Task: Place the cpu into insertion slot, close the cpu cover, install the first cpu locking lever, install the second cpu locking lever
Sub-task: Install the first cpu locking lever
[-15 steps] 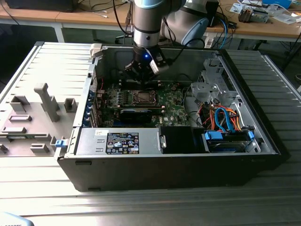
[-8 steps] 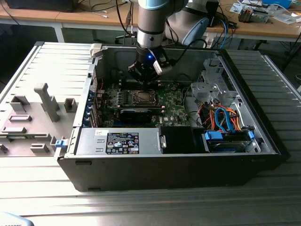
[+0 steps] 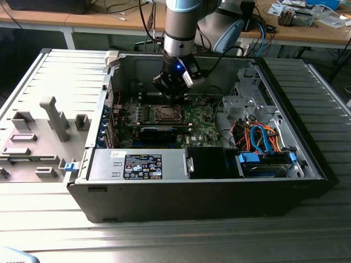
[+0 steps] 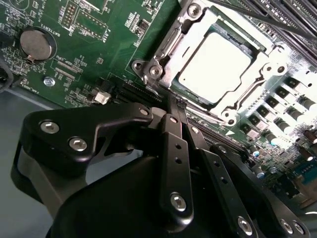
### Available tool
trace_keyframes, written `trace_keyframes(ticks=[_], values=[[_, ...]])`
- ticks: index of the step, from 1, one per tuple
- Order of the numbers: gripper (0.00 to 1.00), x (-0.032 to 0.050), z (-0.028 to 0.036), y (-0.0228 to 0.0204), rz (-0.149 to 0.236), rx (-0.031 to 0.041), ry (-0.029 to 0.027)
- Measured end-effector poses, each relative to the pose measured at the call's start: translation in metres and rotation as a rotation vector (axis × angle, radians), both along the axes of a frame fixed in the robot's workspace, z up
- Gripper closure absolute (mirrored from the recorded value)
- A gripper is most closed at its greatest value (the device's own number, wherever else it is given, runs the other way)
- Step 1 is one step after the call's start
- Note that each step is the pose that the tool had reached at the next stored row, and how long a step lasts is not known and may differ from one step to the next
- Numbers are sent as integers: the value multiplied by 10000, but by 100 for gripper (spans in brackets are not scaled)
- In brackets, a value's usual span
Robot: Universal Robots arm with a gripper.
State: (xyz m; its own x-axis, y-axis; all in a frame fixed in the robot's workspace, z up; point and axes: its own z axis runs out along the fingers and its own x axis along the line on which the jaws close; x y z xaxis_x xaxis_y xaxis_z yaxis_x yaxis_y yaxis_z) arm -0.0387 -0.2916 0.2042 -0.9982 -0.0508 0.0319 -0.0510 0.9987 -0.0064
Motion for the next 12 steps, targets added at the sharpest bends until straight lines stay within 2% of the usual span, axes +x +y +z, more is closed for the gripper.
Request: trace_keyframes(ticks=[4, 8, 10, 12], values=[[89, 32, -21, -7, 2, 50, -6], [89, 47, -25, -9, 0, 55, 2], [89, 48, 11, -8, 1, 64, -10], [89, 45, 121, -9, 0, 59, -18]])
